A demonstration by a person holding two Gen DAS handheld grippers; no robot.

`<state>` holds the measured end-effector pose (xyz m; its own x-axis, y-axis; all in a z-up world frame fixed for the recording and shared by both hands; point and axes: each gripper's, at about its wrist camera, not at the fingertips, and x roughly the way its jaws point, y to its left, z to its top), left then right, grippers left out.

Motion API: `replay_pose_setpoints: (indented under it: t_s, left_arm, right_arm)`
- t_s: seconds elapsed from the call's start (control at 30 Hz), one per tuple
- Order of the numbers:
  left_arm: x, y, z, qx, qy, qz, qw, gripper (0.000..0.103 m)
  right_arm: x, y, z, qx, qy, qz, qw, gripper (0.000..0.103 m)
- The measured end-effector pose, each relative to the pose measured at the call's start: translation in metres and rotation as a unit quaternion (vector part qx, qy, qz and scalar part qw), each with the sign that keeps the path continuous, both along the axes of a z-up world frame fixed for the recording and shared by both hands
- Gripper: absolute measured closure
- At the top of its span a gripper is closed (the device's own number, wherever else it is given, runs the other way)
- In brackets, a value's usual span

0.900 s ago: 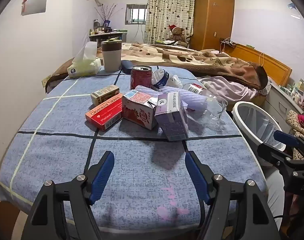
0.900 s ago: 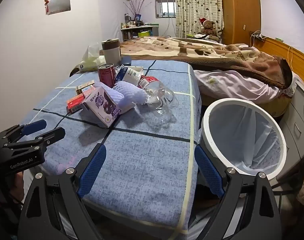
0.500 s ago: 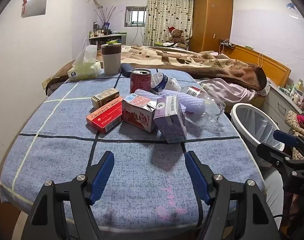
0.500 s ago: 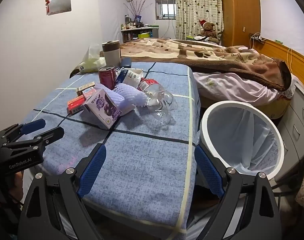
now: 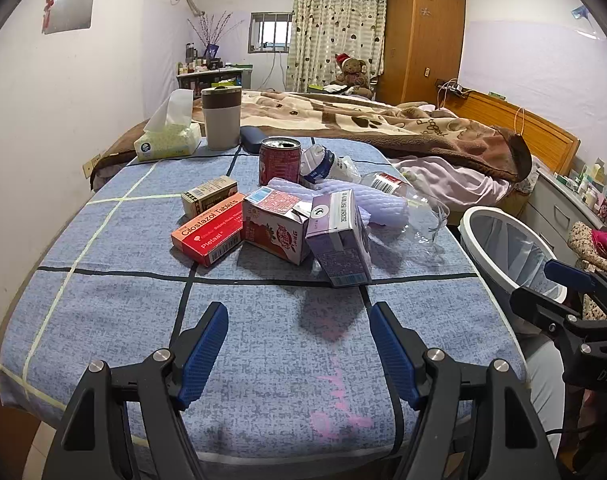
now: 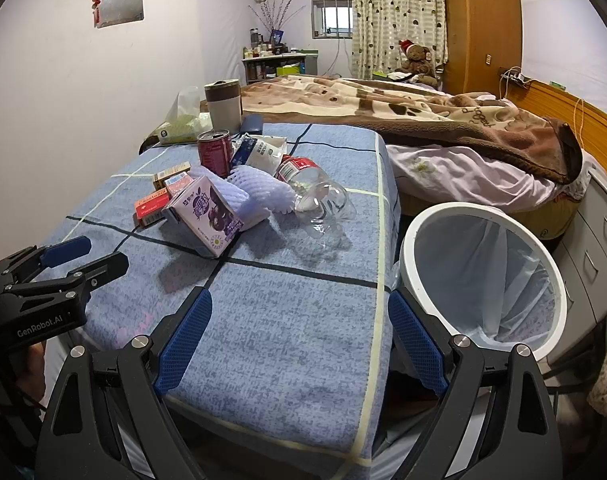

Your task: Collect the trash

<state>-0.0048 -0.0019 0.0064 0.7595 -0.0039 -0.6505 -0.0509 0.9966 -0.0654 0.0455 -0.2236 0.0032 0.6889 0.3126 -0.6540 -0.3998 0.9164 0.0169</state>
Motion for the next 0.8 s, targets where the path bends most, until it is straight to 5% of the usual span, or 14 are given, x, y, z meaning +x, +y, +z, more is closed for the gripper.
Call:
replay_pose_setpoints:
  t_s: [0.8]
  left_arm:
    - [-0.0009, 0.0001, 0.0028, -0.002, -0.001, -0.001, 1.0000, 0.030]
  right_arm:
    - [-0.0010, -0.0001, 0.0018, -0.001, -0.002, -0.002, 1.000, 0.011]
